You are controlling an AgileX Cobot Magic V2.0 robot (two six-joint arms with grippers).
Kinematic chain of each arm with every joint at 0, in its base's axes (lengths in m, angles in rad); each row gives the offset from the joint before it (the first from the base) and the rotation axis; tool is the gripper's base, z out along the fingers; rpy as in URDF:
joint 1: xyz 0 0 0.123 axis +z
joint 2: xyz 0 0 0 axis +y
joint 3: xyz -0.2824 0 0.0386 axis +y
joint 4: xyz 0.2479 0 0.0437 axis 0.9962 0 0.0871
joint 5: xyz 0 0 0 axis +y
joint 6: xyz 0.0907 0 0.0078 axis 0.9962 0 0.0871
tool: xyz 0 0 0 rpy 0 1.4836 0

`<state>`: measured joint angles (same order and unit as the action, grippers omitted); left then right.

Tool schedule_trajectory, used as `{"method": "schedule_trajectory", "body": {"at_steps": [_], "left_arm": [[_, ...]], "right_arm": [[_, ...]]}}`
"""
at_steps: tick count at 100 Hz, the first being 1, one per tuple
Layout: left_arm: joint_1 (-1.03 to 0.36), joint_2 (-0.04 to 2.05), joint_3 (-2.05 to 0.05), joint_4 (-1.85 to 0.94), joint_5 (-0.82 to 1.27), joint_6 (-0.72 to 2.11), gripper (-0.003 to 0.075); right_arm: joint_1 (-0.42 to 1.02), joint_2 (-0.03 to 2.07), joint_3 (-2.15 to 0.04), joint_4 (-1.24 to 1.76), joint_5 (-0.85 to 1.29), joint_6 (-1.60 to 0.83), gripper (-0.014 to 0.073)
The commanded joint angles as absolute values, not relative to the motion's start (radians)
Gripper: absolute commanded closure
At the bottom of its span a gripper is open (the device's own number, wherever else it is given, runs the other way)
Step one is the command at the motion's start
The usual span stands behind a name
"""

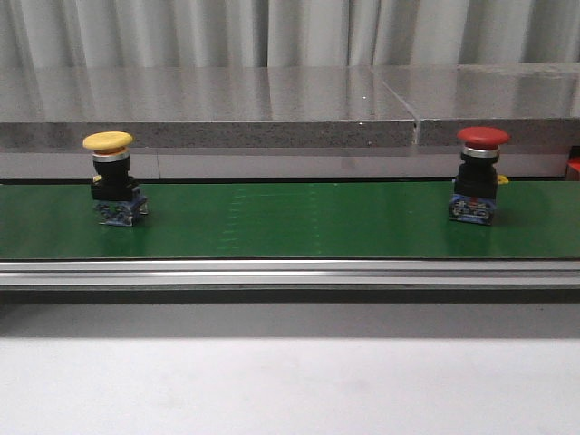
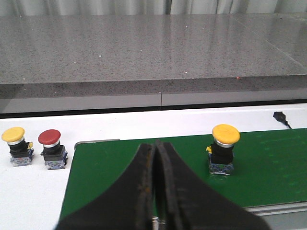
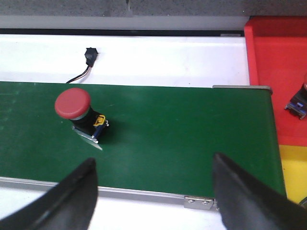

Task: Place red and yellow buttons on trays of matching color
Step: 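Lower the right gripper onto the red button at the conveyor end and grasp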

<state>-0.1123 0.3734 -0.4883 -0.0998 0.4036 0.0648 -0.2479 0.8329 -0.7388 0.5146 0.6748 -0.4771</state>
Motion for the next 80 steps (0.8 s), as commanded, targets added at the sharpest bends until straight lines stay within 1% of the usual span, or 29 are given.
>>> {"method": "schedule_trajectory", "body": {"at_steps": [1, 21, 48, 62, 80], "left_arm": [[-0.118, 0.377, -0.513, -0.114, 0.331, 0.068, 0.0739], [-0.118, 0.377, -0.513, -0.114, 0.331, 0.068, 0.0739], [-0.118, 0.377, -0.513, -0.114, 0.331, 0.068, 0.0739], [-0.118, 0.377, -0.513, -0.114, 0.331, 0.068, 0.0739], [-0.118, 0.377, -0.513, -0.114, 0.331, 0.068, 0.0739]], "right_arm": [[-0.248, 0.826, -0.765, 0.563, 0.637, -0.483, -0.0024], [-0.248, 0.848, -0.777, 0.599, 0.638, -0.492, -0.0022], [-0.246, 1.039, -0.901, 0.599, 0.729, -0.521, -0.0022], [-0.2, 1.142, -0.943, 0.599, 0.726, -0.543, -0.0022], [-0.14, 1.259, -0.984, 0.596, 0.657, -0.56, -0.0022]]}}
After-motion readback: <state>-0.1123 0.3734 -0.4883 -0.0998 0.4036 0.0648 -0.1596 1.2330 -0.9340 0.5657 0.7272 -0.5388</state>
